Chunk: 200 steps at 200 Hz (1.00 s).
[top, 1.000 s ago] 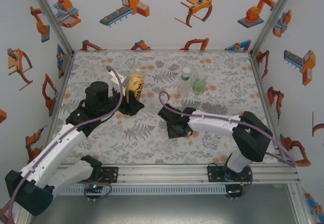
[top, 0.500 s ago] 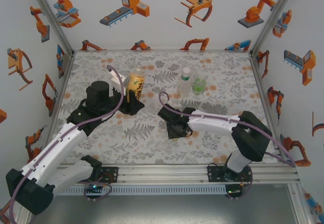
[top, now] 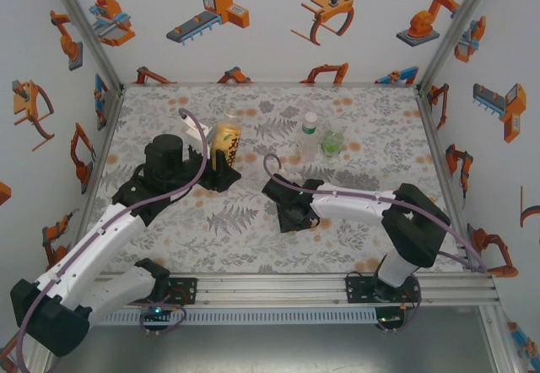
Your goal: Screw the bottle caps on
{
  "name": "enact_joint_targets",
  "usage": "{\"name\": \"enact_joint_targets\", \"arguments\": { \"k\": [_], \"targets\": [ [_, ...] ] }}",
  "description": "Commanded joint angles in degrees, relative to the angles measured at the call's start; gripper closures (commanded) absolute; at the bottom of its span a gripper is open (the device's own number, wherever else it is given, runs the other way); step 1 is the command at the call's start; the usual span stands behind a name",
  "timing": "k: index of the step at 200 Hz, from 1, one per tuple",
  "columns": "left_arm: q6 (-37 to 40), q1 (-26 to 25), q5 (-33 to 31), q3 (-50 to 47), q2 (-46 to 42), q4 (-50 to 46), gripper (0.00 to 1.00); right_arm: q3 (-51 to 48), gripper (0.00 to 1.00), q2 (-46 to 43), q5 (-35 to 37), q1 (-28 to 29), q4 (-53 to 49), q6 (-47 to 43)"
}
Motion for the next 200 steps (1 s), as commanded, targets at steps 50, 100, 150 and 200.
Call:
{"name": "enact_joint_targets", "arguments": {
  "k": [50,100,150,200],
  "targets": [
    [-1.01,0.37,-0.31,0.39,0.21,1.47,0.95,1.31,0.63,2.59,-1.26,0.29,0.12,-1.07],
    [-1.01,0.37,-0.75,0.53,0.71,1.66,0.95,2.10,0.78,2.12,-2.54,-0.01,0.81,-2.99],
    [-0.57,0.39,-0.48,1.46,1.28,1.04,0.95,-4.54,0.80,-1.74,-9.70,-5.21,9.94,-2.93],
    [-1.06,0.49,-0.32,1.19,1.29,1.21,0.95,-16.86,0.69,-12.03,-12.92,-15.74,14.88,-1.87]
  ]
}}
